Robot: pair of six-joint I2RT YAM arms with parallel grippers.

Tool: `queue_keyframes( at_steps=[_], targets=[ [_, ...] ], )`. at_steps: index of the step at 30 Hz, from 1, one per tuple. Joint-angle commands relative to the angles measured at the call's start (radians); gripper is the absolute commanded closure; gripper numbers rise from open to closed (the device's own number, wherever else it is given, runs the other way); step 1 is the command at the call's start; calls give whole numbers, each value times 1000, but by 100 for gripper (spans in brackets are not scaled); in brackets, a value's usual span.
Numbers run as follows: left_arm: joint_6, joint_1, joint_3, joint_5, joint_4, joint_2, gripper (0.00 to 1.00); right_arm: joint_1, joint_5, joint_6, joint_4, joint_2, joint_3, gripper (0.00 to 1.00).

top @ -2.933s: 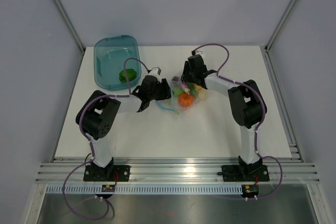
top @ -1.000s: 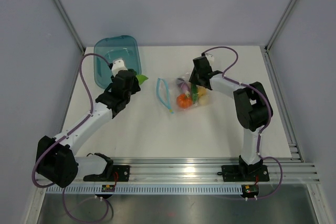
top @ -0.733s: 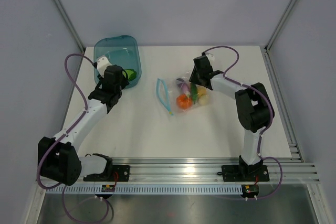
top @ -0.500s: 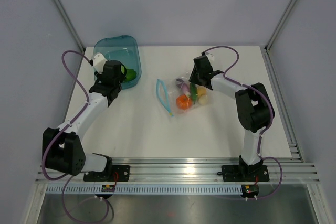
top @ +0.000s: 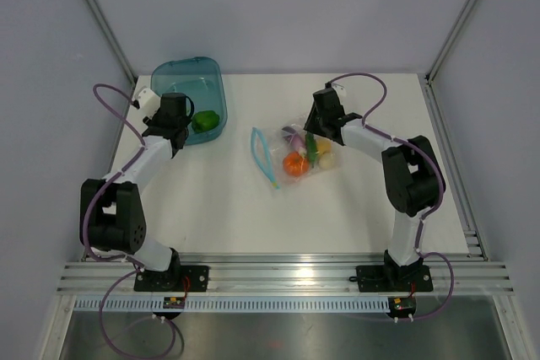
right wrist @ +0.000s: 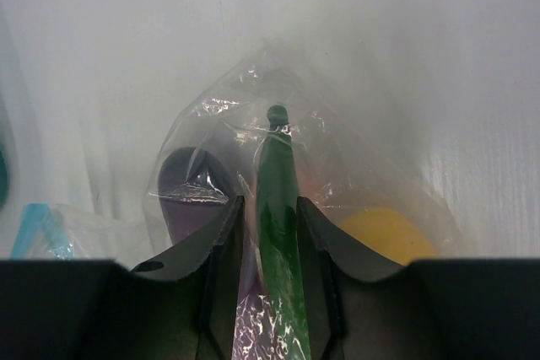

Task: Open the zip-top bag and remove the fake food
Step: Place the fake vegetable in the bin.

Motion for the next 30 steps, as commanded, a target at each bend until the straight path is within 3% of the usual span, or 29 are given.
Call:
queue_keyframes(
  at_steps=[1,4,7,8,10,12,15,30],
  targets=[
    [-43,24,48,11,78,38,90,-5,-8,9,23,-50,-3,61],
    [-46,31,51,19,92,63,90,-5,-10,9,25,-47,-2,61],
    [-40,34,51,29,118,74,75,-3,-13,9,26,-44,3,61],
    [-37,35,53,32,122,75,58,-5,-14,9,25,-45,3,61],
    [-37,41,59,45,122,81,45,-5,-14,9,25,-45,3,61],
    [-43,46,61,57,121,83,20,-3,-13,9,25,-45,2,60],
    [-40,55,58,80,122,80,1,-5,-14,8,26,-48,2,60],
    [-155,49,-185,124,290,-118,1,-3,0,6,23,-73,-8,55]
  ],
)
